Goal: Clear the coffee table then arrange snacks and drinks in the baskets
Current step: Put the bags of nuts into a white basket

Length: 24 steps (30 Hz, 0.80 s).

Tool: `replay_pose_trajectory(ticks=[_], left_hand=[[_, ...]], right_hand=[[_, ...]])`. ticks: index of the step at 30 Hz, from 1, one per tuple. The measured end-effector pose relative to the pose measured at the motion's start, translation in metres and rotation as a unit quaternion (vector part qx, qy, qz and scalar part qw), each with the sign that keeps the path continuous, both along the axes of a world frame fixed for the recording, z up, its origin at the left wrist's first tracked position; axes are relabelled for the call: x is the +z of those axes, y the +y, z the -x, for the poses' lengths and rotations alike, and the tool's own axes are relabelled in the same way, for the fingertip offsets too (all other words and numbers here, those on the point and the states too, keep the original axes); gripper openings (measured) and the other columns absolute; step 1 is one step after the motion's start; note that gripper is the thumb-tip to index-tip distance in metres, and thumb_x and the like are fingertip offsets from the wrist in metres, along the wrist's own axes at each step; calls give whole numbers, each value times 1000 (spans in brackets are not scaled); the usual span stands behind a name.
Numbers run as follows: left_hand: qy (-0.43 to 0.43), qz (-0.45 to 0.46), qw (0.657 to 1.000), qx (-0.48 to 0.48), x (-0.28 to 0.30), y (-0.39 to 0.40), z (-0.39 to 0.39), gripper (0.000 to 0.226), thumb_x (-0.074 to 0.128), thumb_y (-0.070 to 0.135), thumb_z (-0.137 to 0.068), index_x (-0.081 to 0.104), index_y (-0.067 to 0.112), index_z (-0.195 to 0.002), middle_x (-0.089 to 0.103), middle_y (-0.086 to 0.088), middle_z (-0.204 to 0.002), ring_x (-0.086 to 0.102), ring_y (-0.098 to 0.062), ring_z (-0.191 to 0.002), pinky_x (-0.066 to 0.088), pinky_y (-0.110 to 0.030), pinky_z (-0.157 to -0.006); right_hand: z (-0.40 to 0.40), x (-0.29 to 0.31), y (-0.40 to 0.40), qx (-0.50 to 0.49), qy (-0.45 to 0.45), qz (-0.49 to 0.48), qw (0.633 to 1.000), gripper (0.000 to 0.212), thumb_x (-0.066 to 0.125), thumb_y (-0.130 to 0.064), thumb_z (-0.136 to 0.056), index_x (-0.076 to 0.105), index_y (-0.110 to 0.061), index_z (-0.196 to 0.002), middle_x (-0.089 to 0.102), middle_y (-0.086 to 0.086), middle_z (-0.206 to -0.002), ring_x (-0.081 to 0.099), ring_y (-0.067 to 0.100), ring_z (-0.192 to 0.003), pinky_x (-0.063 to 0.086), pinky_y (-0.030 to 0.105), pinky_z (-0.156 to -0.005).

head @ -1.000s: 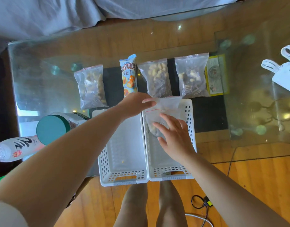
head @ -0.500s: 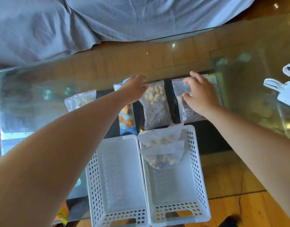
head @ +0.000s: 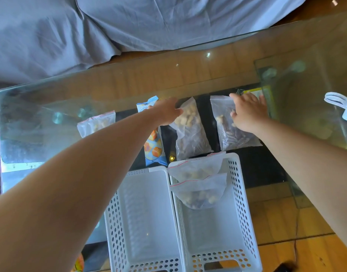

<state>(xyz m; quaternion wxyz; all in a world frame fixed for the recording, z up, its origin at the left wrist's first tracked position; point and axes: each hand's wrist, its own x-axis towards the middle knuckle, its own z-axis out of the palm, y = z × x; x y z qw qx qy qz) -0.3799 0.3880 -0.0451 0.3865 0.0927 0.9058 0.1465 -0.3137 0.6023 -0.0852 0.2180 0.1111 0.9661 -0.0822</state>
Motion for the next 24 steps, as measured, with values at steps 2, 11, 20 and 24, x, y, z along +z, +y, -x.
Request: replay_pose_trajectory(ticks=[2, 11, 20, 24], left_hand=[[2, -13, 1000, -4, 0, 1, -3, 36, 43, 25, -96, 52, 7, -126, 57, -15, -121, 53, -27, -99, 36, -28, -70], [-17, -93, 989, 114, -1, -2, -6, 18, 66, 17, -82, 70, 12, -98, 52, 6, -73, 49, -13, -79, 33, -16, -57], [-2, -146, 987, 64, 57, -15, -37, 21, 77, 30, -72, 59, 26, -61, 58, 9, -69, 53, -11, -74, 38, -18, -60], [2, -154, 984, 86, 76, -14, -48, 24, 76, 28, -73, 57, 32, -59, 52, 19, -68, 53, -12, -82, 38, -21, -67]], right_hand=[[-1, -3, 0, -8, 21, 19, 1000, 48, 49, -18, -91, 36, -15, -137, 33, 16, -144, 20, 30, -140, 11, 47, -113], [8, -13, -3, -32, 68, -24, 997, 42, 48, -24, -93, 41, -18, -134, 53, 14, -127, 37, 34, -128, 4, 50, -113], [-35, 58, 0, -64, 108, 127, 984, 15, 64, -21, -82, 63, -10, -71, 55, 7, -84, 53, 28, -76, 39, 33, -66], [-64, 89, -4, -48, 116, 188, 974, 35, 66, -16, -79, 45, -6, -54, 37, 0, -54, 37, 22, -55, 25, 33, -53]])
